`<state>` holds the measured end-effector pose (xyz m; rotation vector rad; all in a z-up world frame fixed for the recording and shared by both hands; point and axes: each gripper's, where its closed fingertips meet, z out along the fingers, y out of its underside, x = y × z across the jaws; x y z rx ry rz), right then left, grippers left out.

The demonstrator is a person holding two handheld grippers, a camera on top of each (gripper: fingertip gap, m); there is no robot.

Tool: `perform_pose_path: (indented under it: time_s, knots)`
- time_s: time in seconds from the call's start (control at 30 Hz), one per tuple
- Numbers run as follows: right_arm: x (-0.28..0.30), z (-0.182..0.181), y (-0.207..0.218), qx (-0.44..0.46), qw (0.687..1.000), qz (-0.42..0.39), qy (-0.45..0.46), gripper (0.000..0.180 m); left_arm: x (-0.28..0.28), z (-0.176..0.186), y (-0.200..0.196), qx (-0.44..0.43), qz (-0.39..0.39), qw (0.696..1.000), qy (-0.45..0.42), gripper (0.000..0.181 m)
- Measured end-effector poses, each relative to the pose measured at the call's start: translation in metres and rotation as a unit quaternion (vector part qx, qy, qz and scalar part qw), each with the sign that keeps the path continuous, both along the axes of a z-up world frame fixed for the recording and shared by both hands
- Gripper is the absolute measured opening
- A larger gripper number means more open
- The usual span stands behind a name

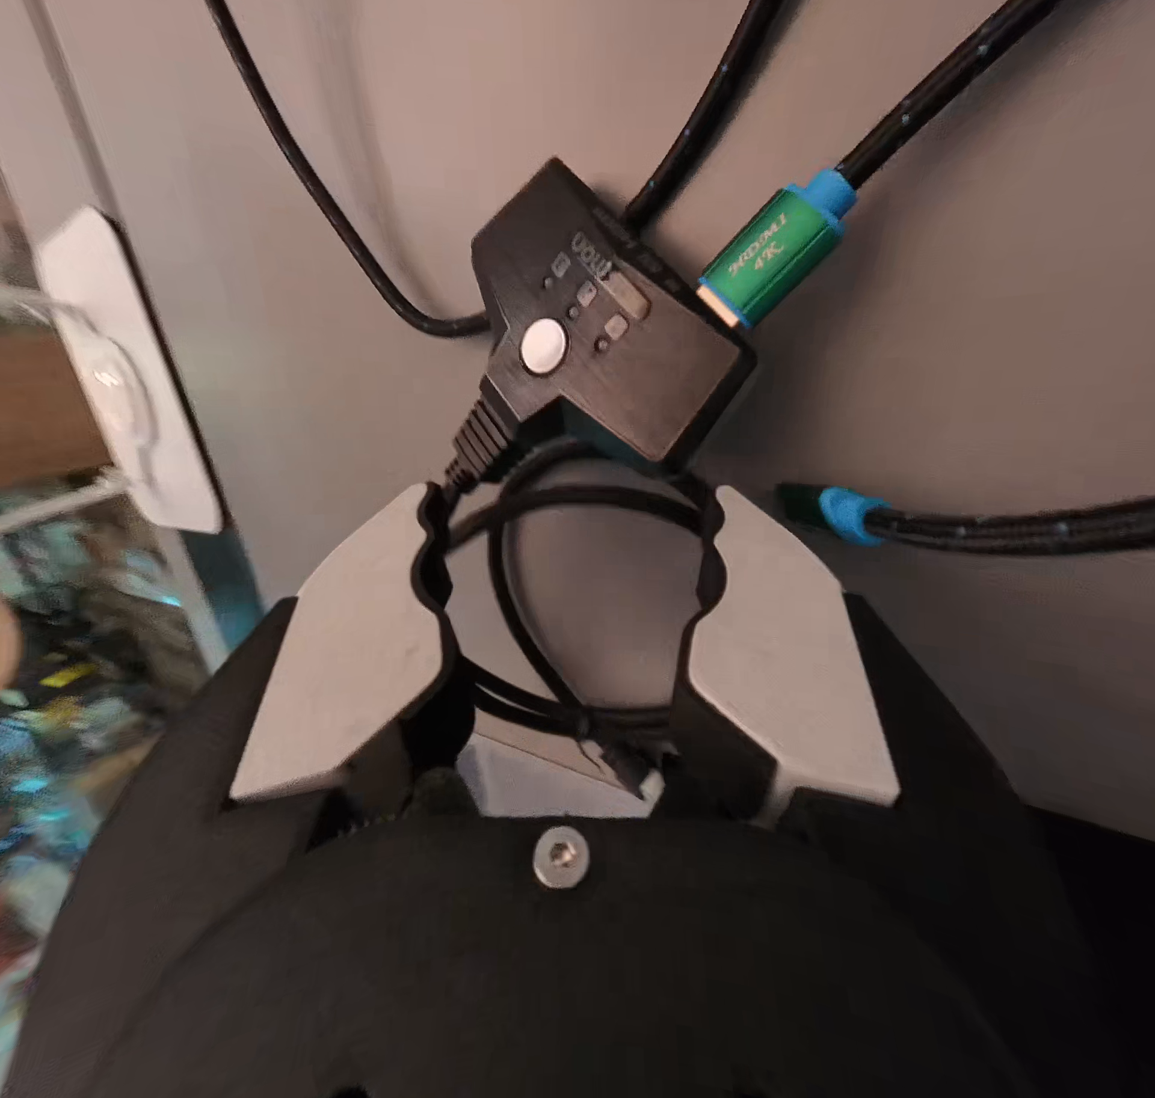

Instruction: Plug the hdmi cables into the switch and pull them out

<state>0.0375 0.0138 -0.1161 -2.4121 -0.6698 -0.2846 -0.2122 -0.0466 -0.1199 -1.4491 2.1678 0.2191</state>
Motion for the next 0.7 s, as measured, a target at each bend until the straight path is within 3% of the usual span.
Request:
perform_pose_path:
  time_s: [0.1, 0.33, 0.5, 0.7]
  knots:
    - [-0.001, 0.023, 0.016, 0.067, 0.997, 0.015, -0.031, 0.008, -0.007, 0.005, 0.000, -0.041, 0.055, 0.998, -0.008, 0.088]
    - [-0.013, 0.087, 0.033, 0.209, 0.975, 0.050, -0.059, 0.008, 0.025, 0.030, -0.006, -0.123, 0.104, 0.977, -0.140, 0.079]
    - [-0.020, 0.094, 0.037, 0.210, 0.974, 0.068, -0.054, 0.010, 0.049, 0.014, -0.009, -0.108, 0.028, 0.990, -0.087, 0.085]
    - [-0.028, 0.098, 0.048, 0.196, 0.976, 0.086, -0.036, 0.010, 0.072, -0.009, -0.002, -0.052, -0.056, 0.997, 0.001, 0.067]
